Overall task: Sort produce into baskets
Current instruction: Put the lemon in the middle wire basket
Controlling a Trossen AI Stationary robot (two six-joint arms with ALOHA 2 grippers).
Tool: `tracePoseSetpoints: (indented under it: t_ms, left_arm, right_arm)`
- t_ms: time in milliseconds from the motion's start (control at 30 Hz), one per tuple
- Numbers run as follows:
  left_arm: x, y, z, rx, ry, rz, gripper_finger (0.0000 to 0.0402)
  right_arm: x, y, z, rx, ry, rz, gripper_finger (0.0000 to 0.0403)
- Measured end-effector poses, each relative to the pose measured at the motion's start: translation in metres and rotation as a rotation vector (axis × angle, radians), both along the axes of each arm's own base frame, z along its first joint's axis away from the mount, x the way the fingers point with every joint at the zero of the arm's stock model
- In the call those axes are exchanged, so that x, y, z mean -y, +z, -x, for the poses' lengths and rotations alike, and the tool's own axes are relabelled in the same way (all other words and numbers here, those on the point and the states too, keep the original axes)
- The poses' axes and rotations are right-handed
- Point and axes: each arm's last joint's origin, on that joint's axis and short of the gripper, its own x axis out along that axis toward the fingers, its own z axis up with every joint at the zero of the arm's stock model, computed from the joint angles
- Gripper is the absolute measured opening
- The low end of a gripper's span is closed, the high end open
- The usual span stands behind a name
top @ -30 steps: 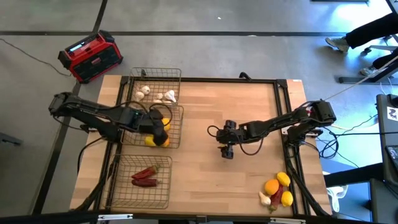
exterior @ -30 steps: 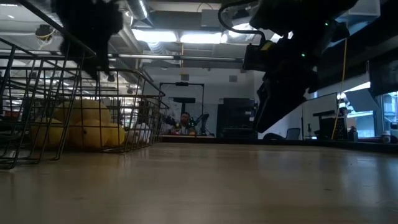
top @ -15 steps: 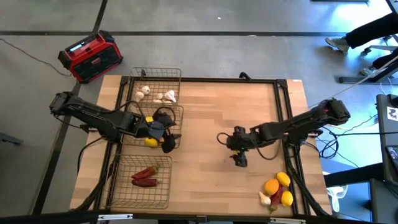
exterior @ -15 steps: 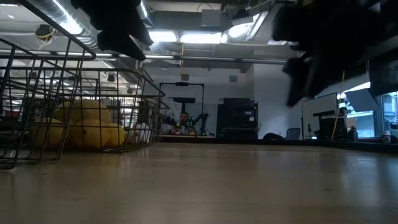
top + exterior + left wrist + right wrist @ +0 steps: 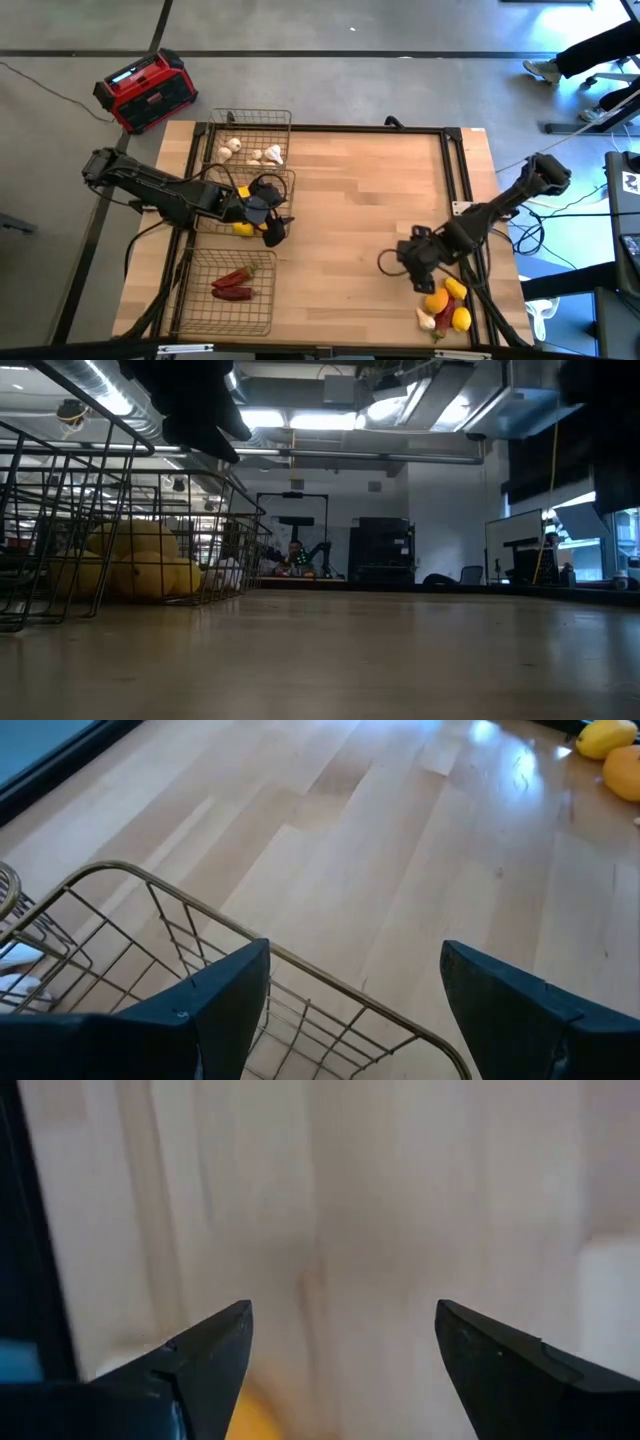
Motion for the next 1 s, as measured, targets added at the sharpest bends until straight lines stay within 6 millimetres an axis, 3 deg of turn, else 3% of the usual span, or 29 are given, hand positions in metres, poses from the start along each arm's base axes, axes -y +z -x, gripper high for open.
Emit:
tracePoseSetpoints:
  t_ms: [300, 733, 1000]
  left_arm:
    - [0.000, 0.000, 0.000, -0.006, -0.003, -0.004, 0.0290]
    - [0.000, -0.001, 0.000, -0.013, -0.012, -0.015, 0.0290]
    - [0.000, 0.000, 0.001, -0.012, -0.012, -0.015, 0.0290]
  right_arm:
    - [-0.022, -0.003, 0.036, -0.305, -0.025, -0.103, 0.0309]
    - [-0.063, -0.019, 0.061, -0.298, 0.111, -0.029, 0.0309]
    - [-0.081, -0.029, 0.063, -0.187, 0.207, 0.017, 0.0309]
